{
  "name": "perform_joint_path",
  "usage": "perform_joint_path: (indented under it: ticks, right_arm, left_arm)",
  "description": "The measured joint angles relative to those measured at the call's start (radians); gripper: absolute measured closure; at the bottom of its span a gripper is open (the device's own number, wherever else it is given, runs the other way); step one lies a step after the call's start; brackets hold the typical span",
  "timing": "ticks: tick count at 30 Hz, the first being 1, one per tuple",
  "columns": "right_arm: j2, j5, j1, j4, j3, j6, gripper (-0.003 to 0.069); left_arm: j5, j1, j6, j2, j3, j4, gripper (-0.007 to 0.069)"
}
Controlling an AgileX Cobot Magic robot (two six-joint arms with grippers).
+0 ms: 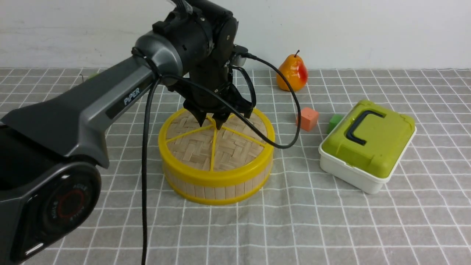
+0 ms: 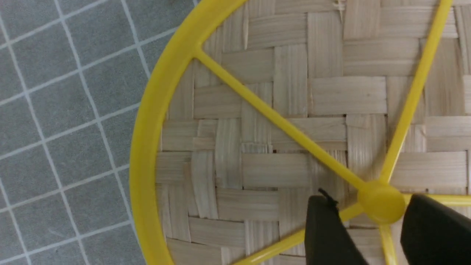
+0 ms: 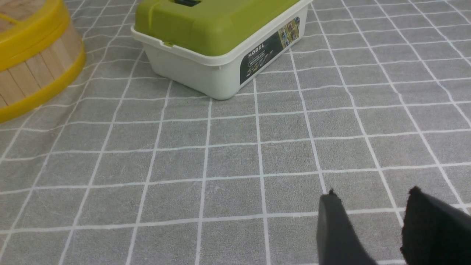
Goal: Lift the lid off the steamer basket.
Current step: Use the left arm to lift the lid of the steamer
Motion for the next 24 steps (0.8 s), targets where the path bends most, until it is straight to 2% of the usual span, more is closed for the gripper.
perform_joint_path:
  ticks: [8,12,24]
  right_arm:
    - [0.000,0.000,0.000,0.000,0.000,0.000,0.0417]
    - [0.000,0.000,0.000,0.000,0.000,0.000,0.0417]
    - [0.000,0.000,0.000,0.000,0.000,0.000,0.0417]
  left_arm:
    - [-0.013,0.000,-0.001,0.022,0.000,-0.023,0.0431]
    - [-0.012,0.000,-0.002,0.024,-0.003,-0.019,0.0513]
    - [0.000,0.000,-0.022,0.000,-0.097,-0.001,0.0517]
